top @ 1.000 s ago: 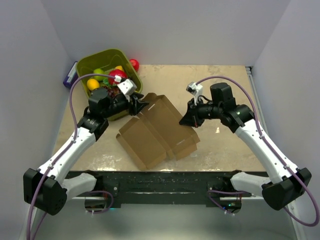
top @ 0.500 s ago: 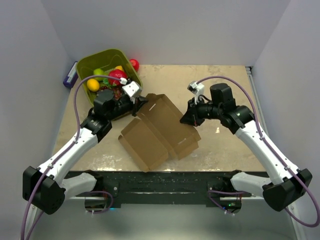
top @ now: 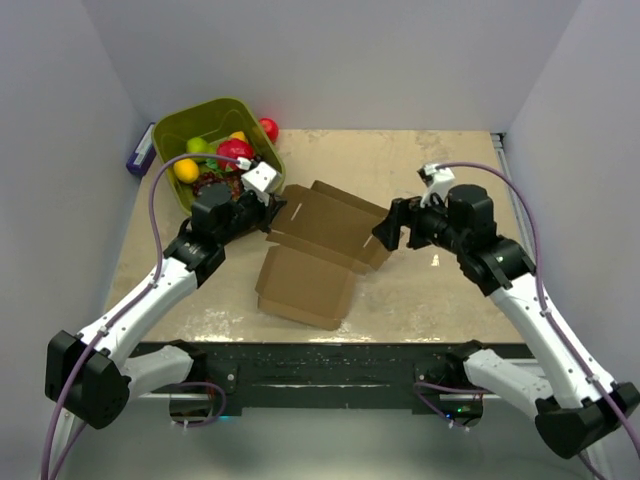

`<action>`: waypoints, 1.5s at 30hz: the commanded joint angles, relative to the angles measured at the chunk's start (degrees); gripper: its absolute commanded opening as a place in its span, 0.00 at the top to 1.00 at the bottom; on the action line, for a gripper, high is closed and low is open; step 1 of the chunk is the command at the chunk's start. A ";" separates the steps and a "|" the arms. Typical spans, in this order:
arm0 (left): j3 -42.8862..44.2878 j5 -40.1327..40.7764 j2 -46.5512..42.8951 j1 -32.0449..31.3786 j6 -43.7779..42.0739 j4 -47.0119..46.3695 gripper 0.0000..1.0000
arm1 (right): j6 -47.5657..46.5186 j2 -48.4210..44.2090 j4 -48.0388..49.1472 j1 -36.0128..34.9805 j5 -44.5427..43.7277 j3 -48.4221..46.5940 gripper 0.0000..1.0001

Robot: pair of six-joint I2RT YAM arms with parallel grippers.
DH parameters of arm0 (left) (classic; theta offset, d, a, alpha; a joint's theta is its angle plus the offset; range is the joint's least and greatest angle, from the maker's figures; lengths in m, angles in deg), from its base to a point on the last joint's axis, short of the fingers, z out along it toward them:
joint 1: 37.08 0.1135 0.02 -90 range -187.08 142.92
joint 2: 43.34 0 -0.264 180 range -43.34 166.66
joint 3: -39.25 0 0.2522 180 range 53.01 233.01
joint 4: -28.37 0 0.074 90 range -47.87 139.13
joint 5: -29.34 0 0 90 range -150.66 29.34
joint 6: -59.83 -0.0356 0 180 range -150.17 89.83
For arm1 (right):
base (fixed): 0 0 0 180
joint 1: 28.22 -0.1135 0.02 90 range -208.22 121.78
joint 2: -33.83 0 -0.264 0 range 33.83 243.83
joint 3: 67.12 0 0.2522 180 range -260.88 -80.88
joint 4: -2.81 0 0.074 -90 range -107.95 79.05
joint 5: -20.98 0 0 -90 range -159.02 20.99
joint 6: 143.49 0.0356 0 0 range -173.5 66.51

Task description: Fold the paper box

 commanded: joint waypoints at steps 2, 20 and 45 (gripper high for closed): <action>0.73 1.70 -0.27 0.51 1.52 -0.67 1.00 | 3.43 -7.15 3.89 6.73 -5.40 5.32 0.06; 0.03 -2.08 -1.76 1.12 4.15 -1.81 1.00 | 7.48 -7.87 26.38 9.92 -1.18 27.65 0.19; -2.08 -7.88 1.14 1.04 9.34 -7.17 1.00 | 3.17 -6.28 38.16 10.00 0.84 34.16 0.83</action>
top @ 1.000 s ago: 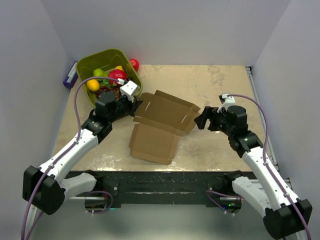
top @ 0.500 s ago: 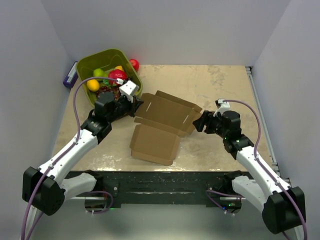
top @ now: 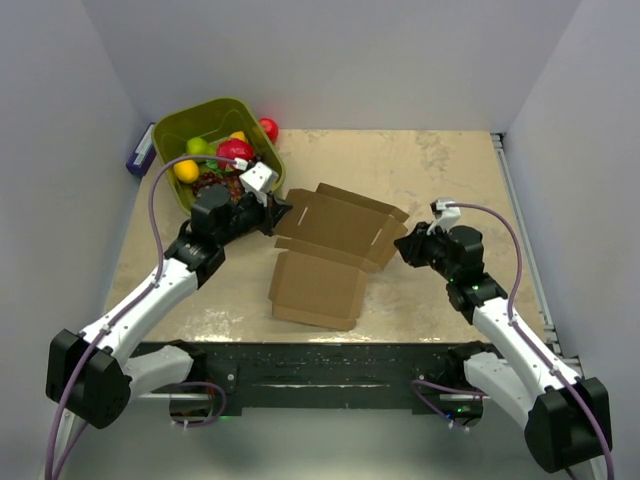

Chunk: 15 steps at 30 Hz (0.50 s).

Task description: Fold the paper box

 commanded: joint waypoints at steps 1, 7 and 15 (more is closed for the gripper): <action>-0.60 -2.62 1.47 0.14 2.96 -4.96 1.00 | -0.24 -0.25 3.28 0.08 1.24 -0.42 0.85; -0.68 -2.26 2.70 -0.74 2.87 -5.49 1.00 | 1.70 -1.04 5.21 0.08 2.73 -0.07 0.91; -0.77 -2.53 4.11 -1.44 3.40 -6.19 1.00 | 4.42 0.01 8.11 -1.32 3.26 0.72 0.96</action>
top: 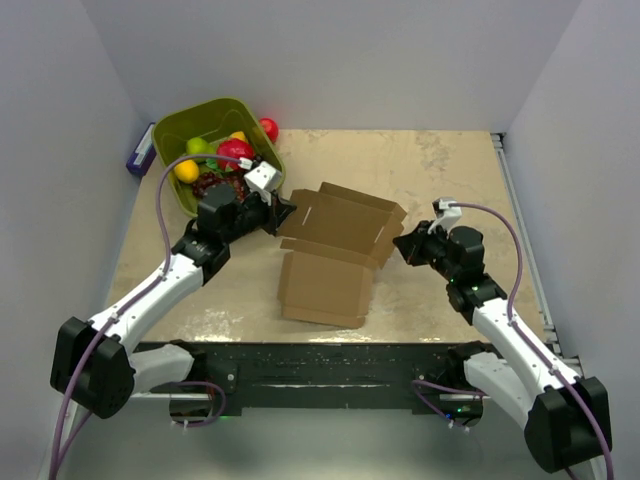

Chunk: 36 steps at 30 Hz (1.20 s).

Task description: Fold the paper box

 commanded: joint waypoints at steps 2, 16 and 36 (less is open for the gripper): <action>-0.25 -2.00 1.16 -1.55 1.41 -3.31 1.00 | 1.91 0.12 5.47 -1.83 1.22 0.05 0.96; 0.72 4.47 1.34 -2.79 -0.08 -0.42 1.00 | 2.88 0.48 -1.54 -5.17 -10.10 -3.64 0.92; -1.13 -0.59 -2.27 -3.40 -2.72 -2.25 1.00 | 38.46 -6.74 1.32 -5.52 2.18 -8.75 0.19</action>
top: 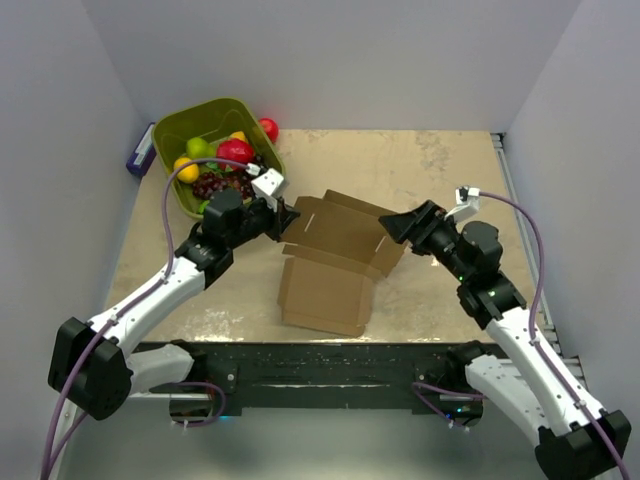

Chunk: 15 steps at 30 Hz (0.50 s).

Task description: Fold the paper box

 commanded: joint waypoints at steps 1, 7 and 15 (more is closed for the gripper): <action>-0.71 -4.74 -1.96 -0.60 -1.28 -4.29 1.00 | 13.26 1.68 13.16 -1.13 7.59 2.69 0.20; -0.62 -10.64 -1.26 -0.69 -1.19 -5.52 1.00 | 1.02 6.78 4.20 -4.55 4.25 -2.85 0.20; -0.71 -9.94 -0.91 -0.69 -1.19 -5.43 1.00 | 2.17 10.82 7.72 -11.49 -0.47 -5.57 0.23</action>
